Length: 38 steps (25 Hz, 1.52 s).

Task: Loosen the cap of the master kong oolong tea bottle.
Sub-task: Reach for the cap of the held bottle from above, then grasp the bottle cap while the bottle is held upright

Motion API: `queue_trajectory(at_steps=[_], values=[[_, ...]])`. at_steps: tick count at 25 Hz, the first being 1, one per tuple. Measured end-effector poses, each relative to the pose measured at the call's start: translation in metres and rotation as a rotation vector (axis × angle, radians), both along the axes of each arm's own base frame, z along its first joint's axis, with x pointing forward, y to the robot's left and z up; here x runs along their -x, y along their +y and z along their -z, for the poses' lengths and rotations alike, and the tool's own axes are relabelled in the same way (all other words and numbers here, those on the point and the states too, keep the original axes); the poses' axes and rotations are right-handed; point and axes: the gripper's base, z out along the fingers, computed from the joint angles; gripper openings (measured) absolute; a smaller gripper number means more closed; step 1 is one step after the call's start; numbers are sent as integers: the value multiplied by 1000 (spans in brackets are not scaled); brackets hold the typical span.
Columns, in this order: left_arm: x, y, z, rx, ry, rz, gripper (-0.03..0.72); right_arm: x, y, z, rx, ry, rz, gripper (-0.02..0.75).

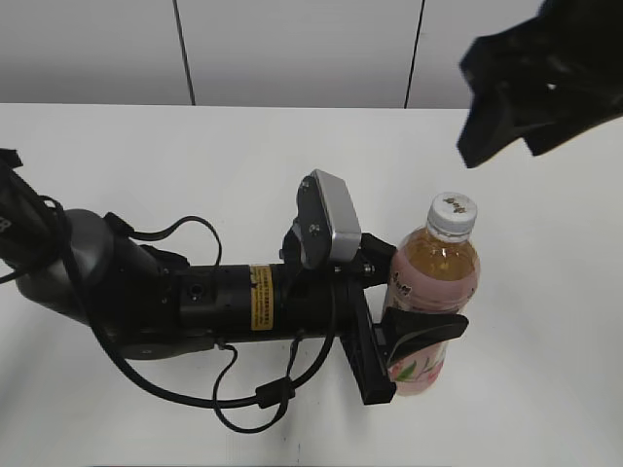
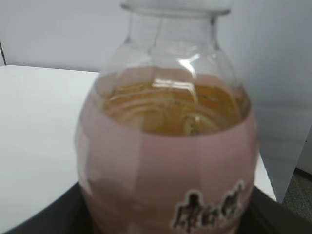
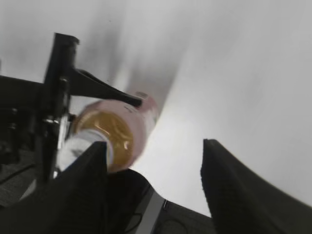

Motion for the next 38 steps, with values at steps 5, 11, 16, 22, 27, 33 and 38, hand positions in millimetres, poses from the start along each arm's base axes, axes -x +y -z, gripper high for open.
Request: queue_trajectory(at_steps=[5,11,16,22,27,33,38], values=[[0,0,0,0,0,0,403,-1,36,4,1,17,-46,461],[0,0,0,0,0,-1,403,-2,38,8,14,30,-28,461],[0,0,0,0,0,-1,403,2,36,24,40,84,-24,439],[0,0,0,0,0,-1,403,5,38,26,19,112,-24,430],[0,0,0,1,1,-2,403,5,40,28,7,129,-23,428],[0,0,0,1,1,-2,403,5,40,28,6,130,-23,344],[0,0,0,1,1,-2,403,5,40,28,10,126,-43,280]])
